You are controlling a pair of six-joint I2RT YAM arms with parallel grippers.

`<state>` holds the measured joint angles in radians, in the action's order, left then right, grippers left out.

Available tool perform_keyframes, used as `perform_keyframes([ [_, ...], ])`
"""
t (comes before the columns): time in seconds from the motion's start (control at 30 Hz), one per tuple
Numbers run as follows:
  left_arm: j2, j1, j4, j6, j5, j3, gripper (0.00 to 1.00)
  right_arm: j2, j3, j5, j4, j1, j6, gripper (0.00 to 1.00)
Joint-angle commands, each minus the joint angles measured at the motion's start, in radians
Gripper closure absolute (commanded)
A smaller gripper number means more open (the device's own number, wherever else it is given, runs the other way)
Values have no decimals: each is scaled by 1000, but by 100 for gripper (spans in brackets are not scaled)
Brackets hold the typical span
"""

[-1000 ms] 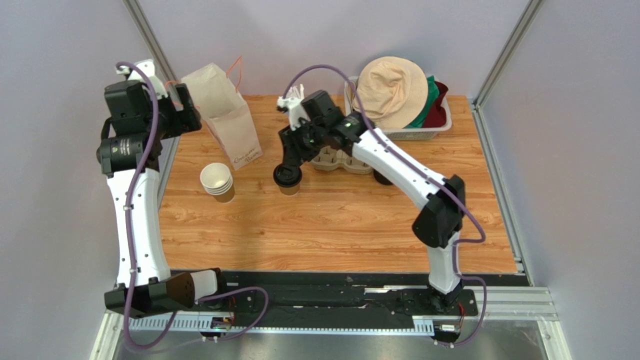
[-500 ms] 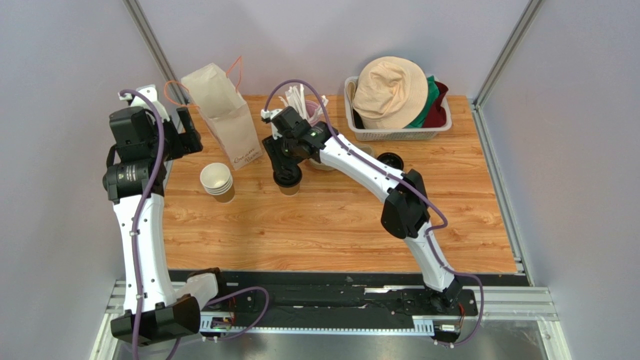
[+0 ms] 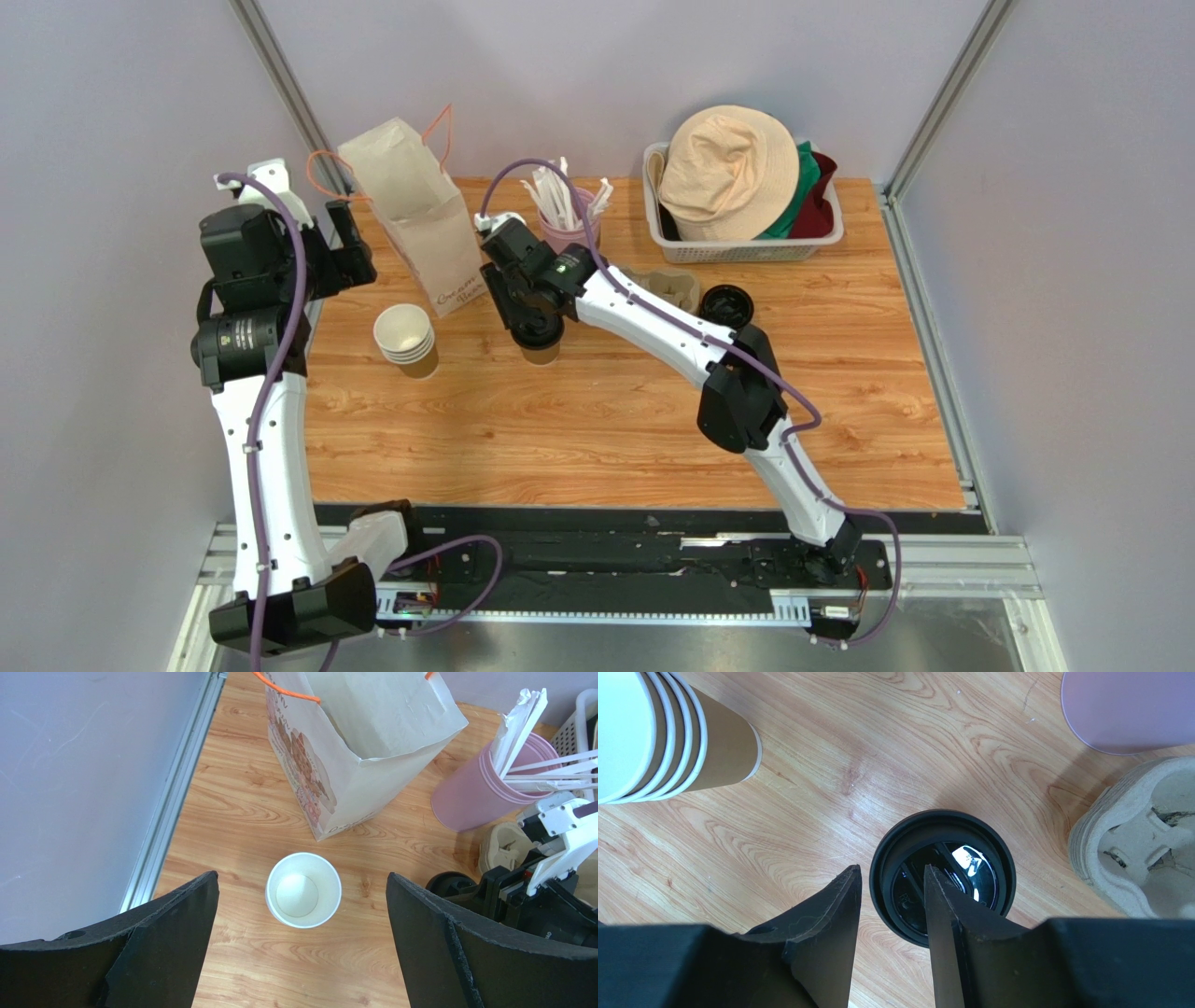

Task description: Pack the takeout coffee

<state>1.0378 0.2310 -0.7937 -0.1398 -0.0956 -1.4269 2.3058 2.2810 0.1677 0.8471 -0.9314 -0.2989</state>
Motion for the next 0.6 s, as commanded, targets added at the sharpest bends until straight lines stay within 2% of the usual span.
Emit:
perform_keyframes([
  [0.0, -10, 13, 36, -1, -3, -1, 3, 1, 31, 70, -26, -15, -35, 58],
  [0.57, 1, 18, 40, -6, -19, 6, 4, 87, 90, 167, -14, -23, -43, 63],
])
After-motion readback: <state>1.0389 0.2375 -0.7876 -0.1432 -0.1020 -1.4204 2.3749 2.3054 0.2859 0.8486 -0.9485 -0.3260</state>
